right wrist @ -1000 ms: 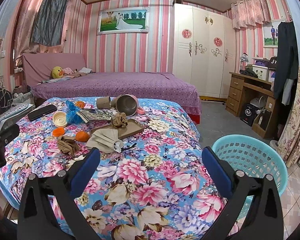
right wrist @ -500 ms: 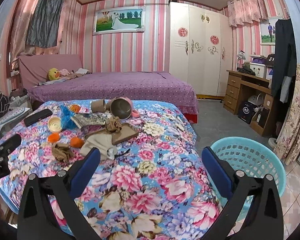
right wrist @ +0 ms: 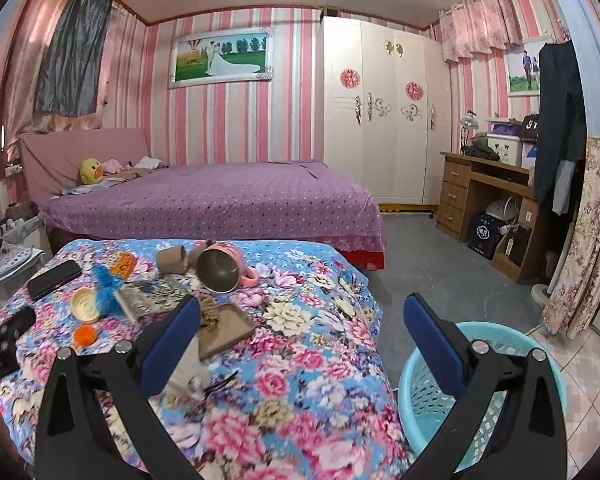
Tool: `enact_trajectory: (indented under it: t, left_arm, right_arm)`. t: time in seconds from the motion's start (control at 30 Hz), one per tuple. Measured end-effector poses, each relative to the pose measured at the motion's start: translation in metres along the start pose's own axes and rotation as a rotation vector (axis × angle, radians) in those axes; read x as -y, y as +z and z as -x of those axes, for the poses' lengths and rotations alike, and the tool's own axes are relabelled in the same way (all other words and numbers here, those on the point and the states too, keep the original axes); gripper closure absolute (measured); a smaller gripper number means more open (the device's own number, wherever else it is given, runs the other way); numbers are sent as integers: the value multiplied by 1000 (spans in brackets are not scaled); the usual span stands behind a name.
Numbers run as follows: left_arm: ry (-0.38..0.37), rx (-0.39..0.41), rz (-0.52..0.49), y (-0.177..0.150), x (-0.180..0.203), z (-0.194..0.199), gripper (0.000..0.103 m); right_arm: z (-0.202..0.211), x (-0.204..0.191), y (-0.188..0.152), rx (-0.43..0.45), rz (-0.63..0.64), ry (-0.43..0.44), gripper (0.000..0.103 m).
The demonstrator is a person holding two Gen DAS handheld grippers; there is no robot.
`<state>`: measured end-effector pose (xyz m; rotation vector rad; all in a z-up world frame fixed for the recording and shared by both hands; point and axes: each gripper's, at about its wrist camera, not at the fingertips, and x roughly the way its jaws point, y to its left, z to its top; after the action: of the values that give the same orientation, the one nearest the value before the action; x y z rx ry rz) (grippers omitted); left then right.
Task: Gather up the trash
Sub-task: 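Grasp the brown cloth with the left tool while the right tool grasps the beige cloth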
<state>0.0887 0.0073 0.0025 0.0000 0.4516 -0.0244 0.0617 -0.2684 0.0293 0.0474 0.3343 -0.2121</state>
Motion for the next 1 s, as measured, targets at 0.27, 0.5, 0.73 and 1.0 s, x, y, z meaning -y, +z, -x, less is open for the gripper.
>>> enact_trajectory:
  t: [0.27, 0.5, 0.73, 1.0]
  left_arm:
    - [-51, -123, -46, -31, 11, -47, 5]
    - [-80, -164, -53, -39, 22, -63, 5]
    - [-127, -216, -131, -44, 39, -72, 36]
    - [-198, -227, -143, -43, 38, -65, 73]
  right_arm:
    - [-45, 18, -34, -102, -29, -25, 4]
    - [-53, 29, -41, -119, -64, -33, 4]
    - [-59, 20, -47, -148, -6, -31, 4]
    - [-54, 4, -48, -147, 4, 25, 4]
